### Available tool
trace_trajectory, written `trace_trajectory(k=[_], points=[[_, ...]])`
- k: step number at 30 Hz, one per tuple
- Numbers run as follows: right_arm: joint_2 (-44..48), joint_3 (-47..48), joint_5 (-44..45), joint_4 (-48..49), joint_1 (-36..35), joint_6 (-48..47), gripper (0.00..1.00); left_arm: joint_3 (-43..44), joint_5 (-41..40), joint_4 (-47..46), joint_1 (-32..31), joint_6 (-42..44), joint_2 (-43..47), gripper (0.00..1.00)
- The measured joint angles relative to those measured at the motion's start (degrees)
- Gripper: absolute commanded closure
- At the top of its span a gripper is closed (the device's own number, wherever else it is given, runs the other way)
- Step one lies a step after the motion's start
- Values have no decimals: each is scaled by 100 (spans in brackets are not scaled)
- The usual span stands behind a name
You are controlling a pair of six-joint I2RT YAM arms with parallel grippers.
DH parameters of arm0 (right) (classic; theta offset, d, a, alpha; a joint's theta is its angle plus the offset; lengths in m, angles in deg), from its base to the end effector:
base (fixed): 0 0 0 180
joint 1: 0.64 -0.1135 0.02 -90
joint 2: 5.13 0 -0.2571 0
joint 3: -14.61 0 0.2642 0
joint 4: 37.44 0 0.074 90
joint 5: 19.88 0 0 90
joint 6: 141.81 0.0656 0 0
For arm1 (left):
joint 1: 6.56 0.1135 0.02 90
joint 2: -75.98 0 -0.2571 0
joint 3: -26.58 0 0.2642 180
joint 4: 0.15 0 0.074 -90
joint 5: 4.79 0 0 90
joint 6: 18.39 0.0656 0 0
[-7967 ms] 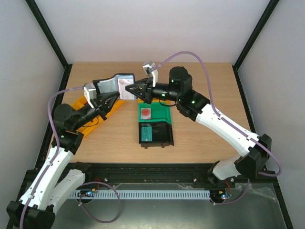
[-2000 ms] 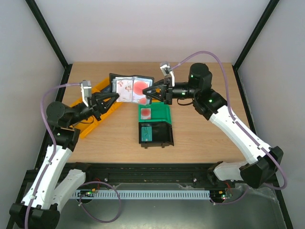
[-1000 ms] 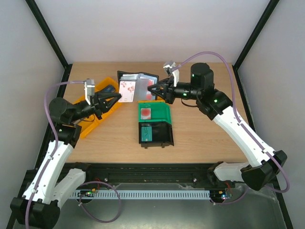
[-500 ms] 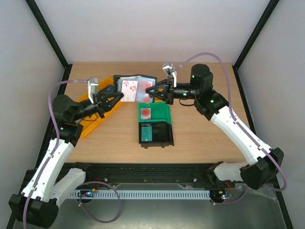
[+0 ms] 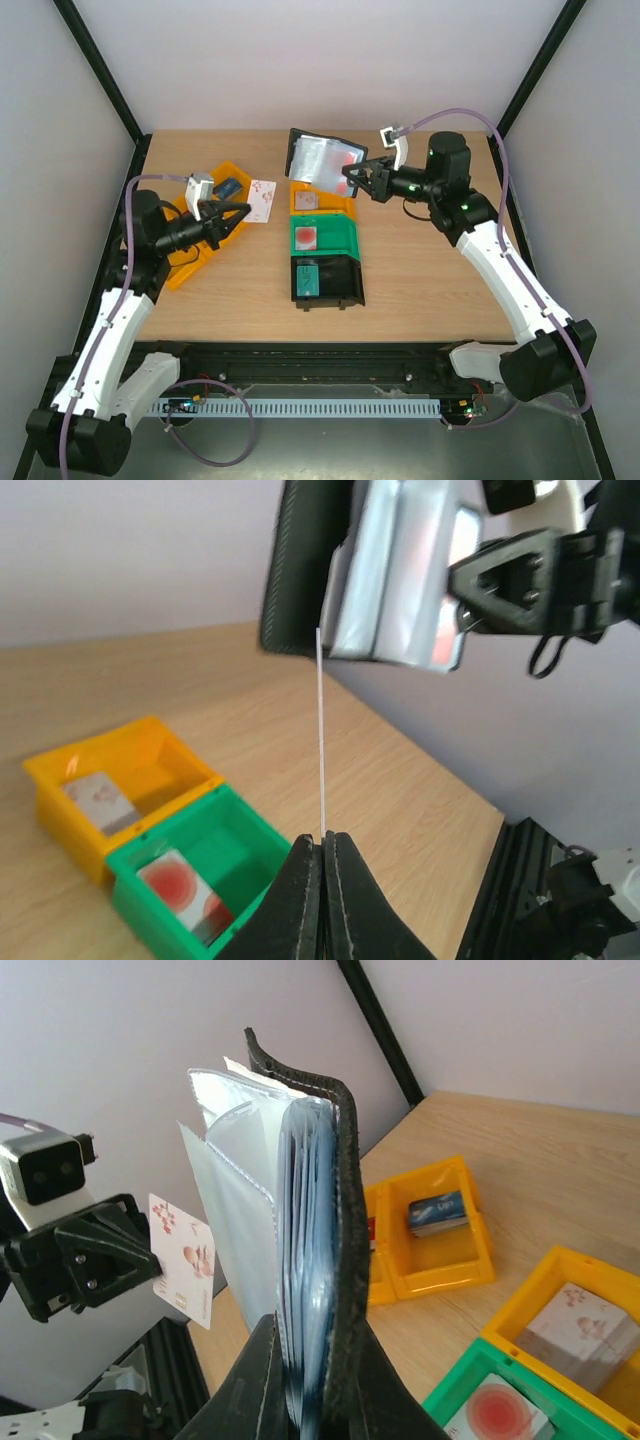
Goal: Take the credit cards out of the card holder
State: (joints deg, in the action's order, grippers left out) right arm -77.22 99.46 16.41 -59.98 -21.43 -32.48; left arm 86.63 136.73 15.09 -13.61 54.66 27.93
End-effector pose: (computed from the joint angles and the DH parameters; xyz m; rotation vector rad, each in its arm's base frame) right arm 0.2709 0.1594 0.3973 -0.7507 1.6997 1.3067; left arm 0.2132 -0.0781 0.3532 0.5728 1.6119 -1.0404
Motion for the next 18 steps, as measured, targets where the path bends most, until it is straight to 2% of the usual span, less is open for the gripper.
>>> trace_trajectory(k=[6, 14, 18], points=[[-35, -15, 356, -195, 278, 46, 98, -59, -579, 437, 0, 11, -149, 98], [-428, -448, 866, -660, 1373, 391, 98, -208, -962, 164, 2, -551, -645, 98], [-560, -798, 1025, -866, 1587, 562, 99, -249, -1008, -33, 2, -756, -772, 98]])
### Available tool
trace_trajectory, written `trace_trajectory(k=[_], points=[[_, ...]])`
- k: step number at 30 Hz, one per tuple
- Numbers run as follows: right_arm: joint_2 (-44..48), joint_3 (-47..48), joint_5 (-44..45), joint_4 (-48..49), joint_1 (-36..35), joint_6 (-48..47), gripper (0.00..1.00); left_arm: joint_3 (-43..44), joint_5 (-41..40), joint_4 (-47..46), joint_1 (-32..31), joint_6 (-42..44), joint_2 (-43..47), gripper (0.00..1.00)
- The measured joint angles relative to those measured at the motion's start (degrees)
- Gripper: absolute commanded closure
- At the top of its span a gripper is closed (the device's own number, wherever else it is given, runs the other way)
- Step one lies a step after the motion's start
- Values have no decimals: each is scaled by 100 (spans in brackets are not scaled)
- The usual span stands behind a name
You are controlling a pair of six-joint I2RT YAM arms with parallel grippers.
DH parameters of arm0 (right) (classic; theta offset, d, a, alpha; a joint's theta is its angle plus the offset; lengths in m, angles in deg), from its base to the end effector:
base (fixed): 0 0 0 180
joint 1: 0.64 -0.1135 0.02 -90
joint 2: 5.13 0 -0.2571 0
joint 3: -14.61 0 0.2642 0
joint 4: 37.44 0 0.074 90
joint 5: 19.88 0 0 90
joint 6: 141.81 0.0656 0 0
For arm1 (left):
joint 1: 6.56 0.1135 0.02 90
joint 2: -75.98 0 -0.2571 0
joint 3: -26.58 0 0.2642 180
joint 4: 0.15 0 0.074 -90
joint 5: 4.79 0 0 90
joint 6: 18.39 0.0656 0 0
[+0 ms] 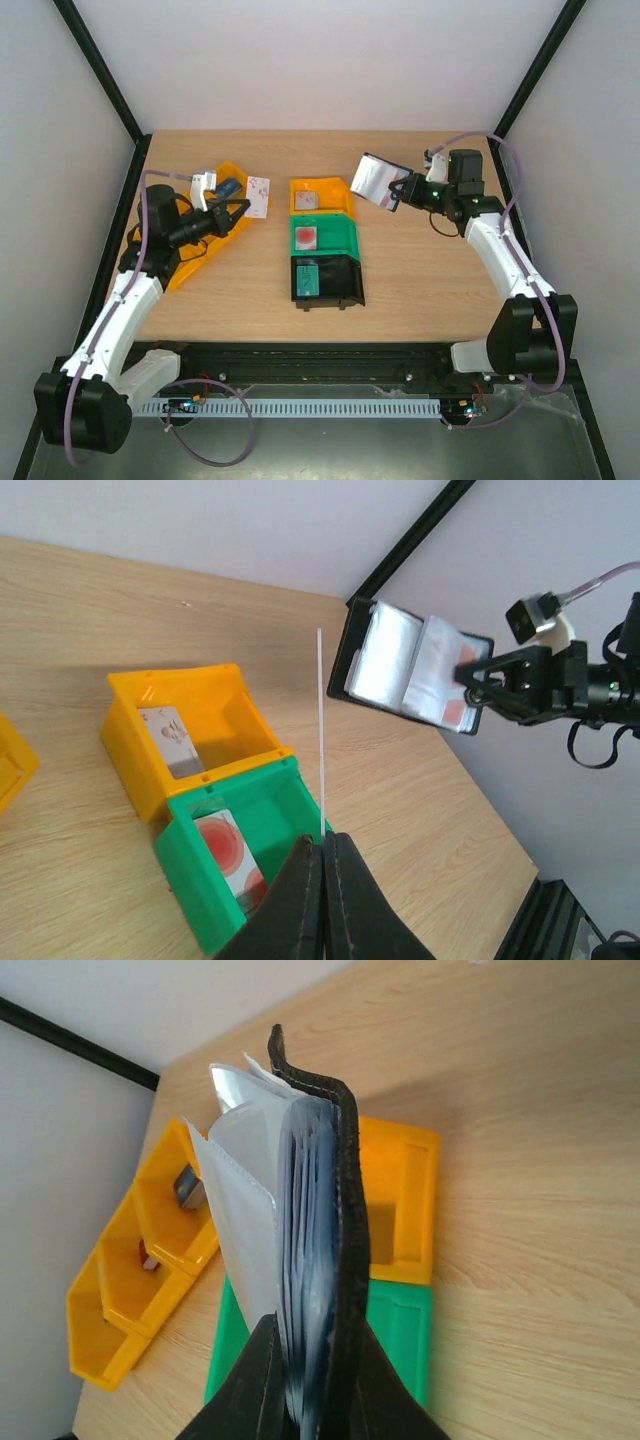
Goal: Take the credit cards out of the card holder
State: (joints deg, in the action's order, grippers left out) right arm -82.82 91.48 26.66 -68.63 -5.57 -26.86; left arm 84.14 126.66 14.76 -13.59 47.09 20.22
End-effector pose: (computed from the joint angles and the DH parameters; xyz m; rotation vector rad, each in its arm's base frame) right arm 0.3274 0.0735 0.2964 -0.0919 2.1518 1.1103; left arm 0.2521 -0.0748 0.3064 0.2584 1.8445 -1.0345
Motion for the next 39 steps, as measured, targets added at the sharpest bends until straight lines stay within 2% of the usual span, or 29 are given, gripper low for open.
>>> trace_trajectory(k=[6, 15, 25, 39], points=[[-317, -46, 61, -79, 205, 149, 98, -22, -15, -321, 0, -197, -208, 98], [-1300, -70, 122, -74, 568, 271, 99, 13, -57, -881, -2, -402, -723, 98], [-2710, 304, -66, -297, 629, 197, 98, 695, -50, -1683, -168, -680, -1947, 98], [-3355, 1021, 101, -944, 909, -201, 98, 1521, 28, -2557, -267, -850, -3088, 98]])
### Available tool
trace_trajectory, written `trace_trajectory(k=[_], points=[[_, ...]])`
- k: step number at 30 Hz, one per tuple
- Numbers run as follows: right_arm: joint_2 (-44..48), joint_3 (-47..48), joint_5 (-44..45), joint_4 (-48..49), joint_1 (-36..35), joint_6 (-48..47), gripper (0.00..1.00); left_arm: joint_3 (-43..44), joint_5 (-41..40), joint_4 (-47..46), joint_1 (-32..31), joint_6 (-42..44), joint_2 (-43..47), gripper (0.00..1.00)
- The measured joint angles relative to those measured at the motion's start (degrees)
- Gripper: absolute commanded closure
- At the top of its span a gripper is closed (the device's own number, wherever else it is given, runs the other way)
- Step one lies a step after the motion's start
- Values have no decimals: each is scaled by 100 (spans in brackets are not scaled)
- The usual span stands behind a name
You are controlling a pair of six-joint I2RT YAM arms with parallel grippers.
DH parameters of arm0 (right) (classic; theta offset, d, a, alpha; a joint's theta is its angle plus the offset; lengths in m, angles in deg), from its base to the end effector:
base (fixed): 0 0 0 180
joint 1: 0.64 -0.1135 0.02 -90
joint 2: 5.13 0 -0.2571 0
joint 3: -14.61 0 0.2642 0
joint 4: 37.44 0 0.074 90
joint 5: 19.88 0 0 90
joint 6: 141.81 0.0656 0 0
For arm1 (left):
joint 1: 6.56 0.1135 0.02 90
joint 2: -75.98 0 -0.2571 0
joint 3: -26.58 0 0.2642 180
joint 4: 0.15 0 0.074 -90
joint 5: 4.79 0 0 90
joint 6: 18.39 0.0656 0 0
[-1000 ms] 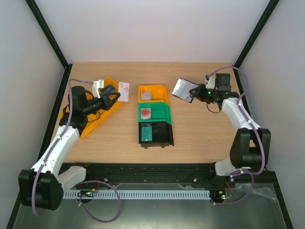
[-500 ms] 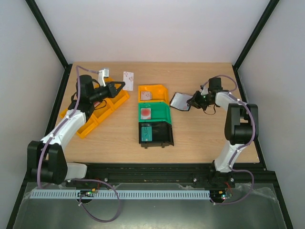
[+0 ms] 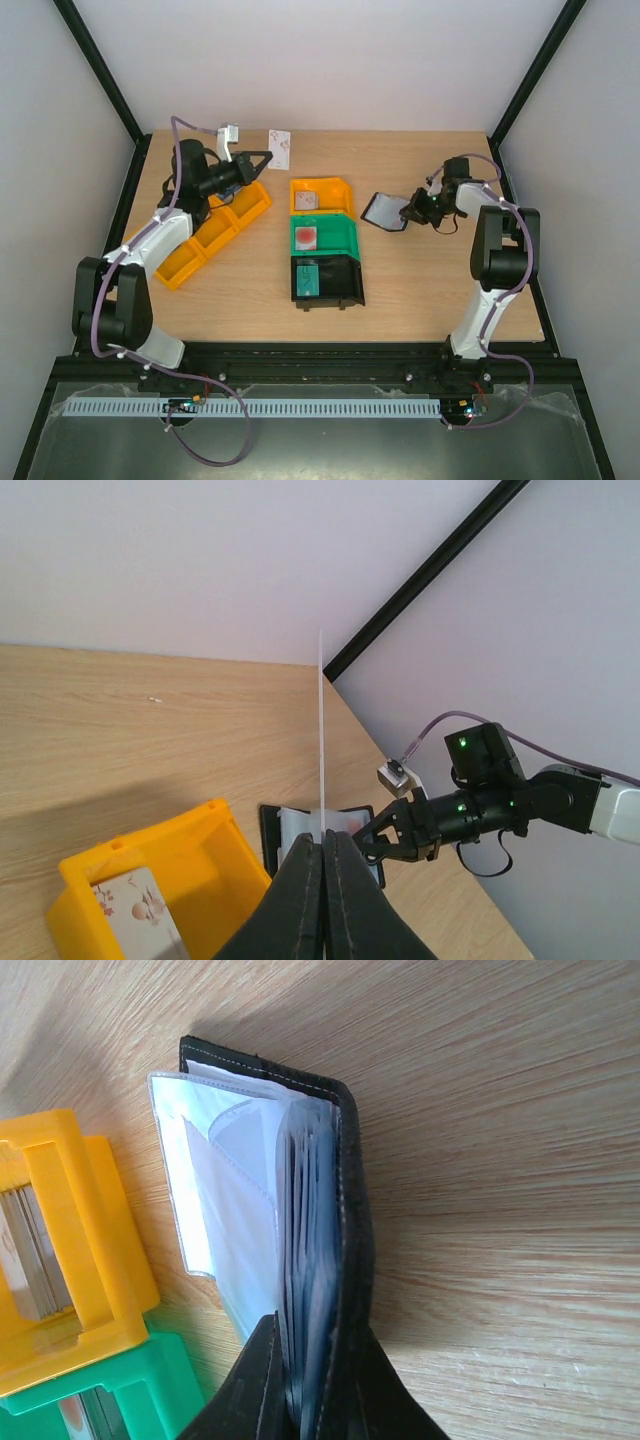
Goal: Take the credit cards out of the card holder
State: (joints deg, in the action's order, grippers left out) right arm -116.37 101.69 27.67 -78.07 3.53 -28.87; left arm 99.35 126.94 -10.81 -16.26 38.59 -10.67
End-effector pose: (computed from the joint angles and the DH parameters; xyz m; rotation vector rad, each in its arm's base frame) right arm 0.4085 0.0146 0.1343 0.3934 2.6040 1.1010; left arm 0.3714 -0.1078 0.2999 0.2472 1.7252 -1.1466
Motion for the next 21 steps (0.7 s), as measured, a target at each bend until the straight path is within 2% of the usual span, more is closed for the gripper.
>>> trace_trajectory(k=[2, 6, 8, 11, 14, 17, 19, 21], points=[[-24, 66, 50, -70, -4, -46, 90, 9, 4, -111, 0, -50, -79, 98], [-114, 177, 232, -221, 2, -131, 65, 7, 4, -262, -4, -92, -133, 98], [-160, 256, 529, -372, 7, -195, 56, 9, 24, -352, -4, -90, -133, 98], [-157, 411, 1064, -636, 31, -212, 49, 4, 66, -448, -17, -85, -133, 98], [-61, 640, 1648, -820, 50, -199, 46, -42, 98, -584, -52, -55, -129, 98], [245, 898, 2129, -911, 2, -251, 38, -114, 153, -691, -109, -17, -127, 98], [579, 994, 2168, -833, -129, -396, 36, -177, 203, -778, -162, 2, -116, 98], [1010, 1080, 1797, -573, -522, -608, 36, -227, 278, -903, -232, 4, -116, 98]])
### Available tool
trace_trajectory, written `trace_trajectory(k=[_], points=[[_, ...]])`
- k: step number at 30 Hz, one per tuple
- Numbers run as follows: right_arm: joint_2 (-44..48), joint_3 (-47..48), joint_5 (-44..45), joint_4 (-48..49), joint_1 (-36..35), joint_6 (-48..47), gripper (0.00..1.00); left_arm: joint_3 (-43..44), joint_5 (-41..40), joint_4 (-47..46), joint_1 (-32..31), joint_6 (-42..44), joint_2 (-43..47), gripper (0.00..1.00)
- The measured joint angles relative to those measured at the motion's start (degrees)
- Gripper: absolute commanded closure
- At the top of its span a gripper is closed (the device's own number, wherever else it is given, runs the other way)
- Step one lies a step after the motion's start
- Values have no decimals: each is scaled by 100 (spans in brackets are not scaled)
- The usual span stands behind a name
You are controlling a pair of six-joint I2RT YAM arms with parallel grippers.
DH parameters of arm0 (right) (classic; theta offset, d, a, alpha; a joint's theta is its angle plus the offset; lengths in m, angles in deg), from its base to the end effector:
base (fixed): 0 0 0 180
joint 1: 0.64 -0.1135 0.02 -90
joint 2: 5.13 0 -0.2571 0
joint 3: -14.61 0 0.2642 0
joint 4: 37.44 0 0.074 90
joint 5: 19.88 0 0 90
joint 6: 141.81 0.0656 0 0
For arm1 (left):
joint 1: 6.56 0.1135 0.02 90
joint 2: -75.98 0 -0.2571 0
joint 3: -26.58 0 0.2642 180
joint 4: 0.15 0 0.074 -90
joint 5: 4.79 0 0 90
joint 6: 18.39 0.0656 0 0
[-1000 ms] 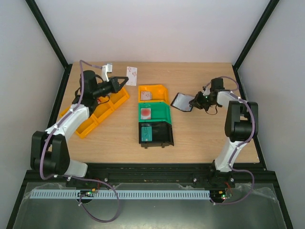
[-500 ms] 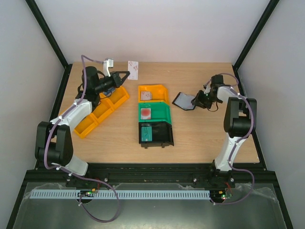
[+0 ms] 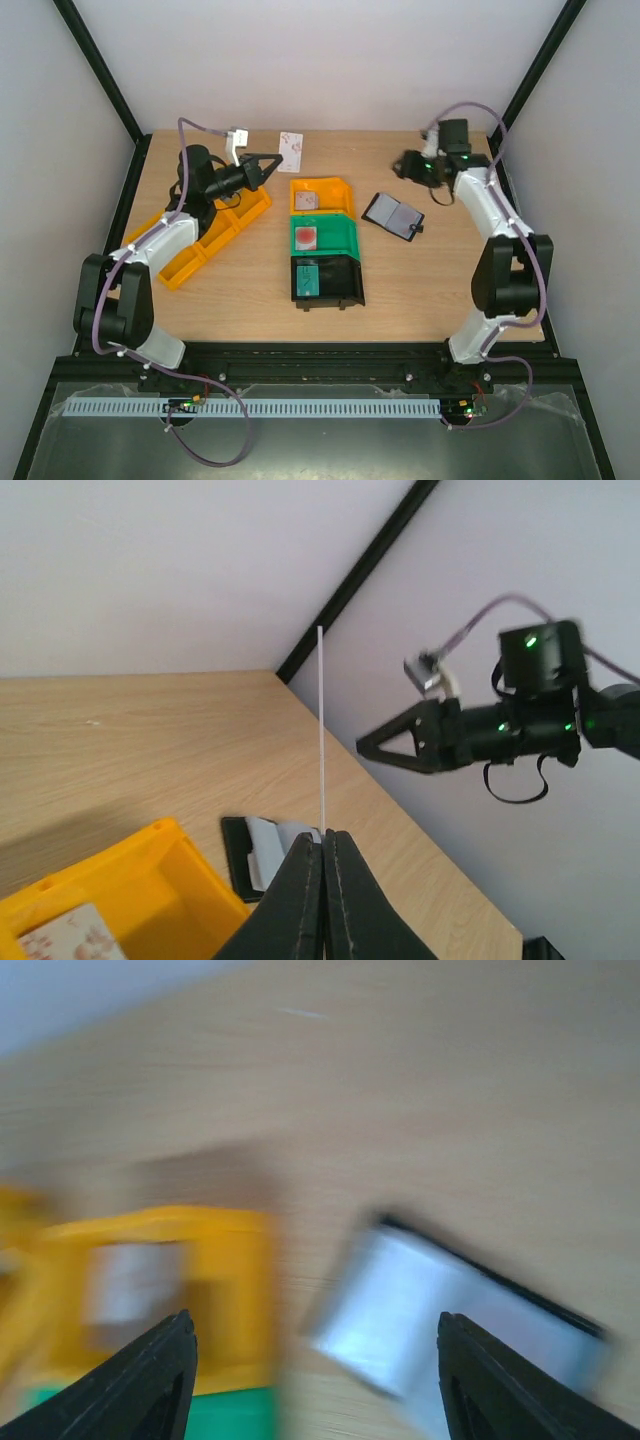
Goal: Take the credit cards out of the card holder
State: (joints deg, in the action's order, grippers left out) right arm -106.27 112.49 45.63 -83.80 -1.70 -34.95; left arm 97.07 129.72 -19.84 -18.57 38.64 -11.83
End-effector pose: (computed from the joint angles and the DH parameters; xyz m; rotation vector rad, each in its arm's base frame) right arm 0.4195 0.0350 0.2489 0.1420 2.4357 0.6607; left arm 0.3651 -0.1247 0.2968 0.3654 1.6321 -1.1950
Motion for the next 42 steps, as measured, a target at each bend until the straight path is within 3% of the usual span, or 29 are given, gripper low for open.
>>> trace_trajectory(k=[3, 6, 10, 14, 19, 28, 35, 39, 42], points=[[400, 92, -1091, 868, -817, 2, 36, -17, 221, -254, -120, -9, 2, 98], [507, 37, -2367, 2396, -1628, 529, 35, -17, 378, -573, -197, -214, 33, 98], [494, -442, -3591, 4811, -2079, 2017, 38, -17, 433, -1058, -245, -535, 76, 98], [361, -1075, -4061, 7232, -2055, 3770, 52, -17, 463, -1427, -289, -754, 83, 98], [63, -1290, -4122, 8907, -2065, 5084, 57, -17, 503, -1668, -345, -892, 85, 98], [31, -1349, -4118, 9189, -2068, 5311, 68, -17, 533, -1794, -345, -994, 94, 98], [31, -1300, -4118, 8336, -2166, 4640, 79, -17, 546, -1840, -348, -1019, 94, 98], [28, -1200, -4124, 8039, -2210, 4461, 98, -17, 546, -1875, -352, -1038, 94, 98], [28, -1126, -4159, 7995, -2218, 4400, 98, -17, 520, -1873, -352, -1062, 94, 98]])
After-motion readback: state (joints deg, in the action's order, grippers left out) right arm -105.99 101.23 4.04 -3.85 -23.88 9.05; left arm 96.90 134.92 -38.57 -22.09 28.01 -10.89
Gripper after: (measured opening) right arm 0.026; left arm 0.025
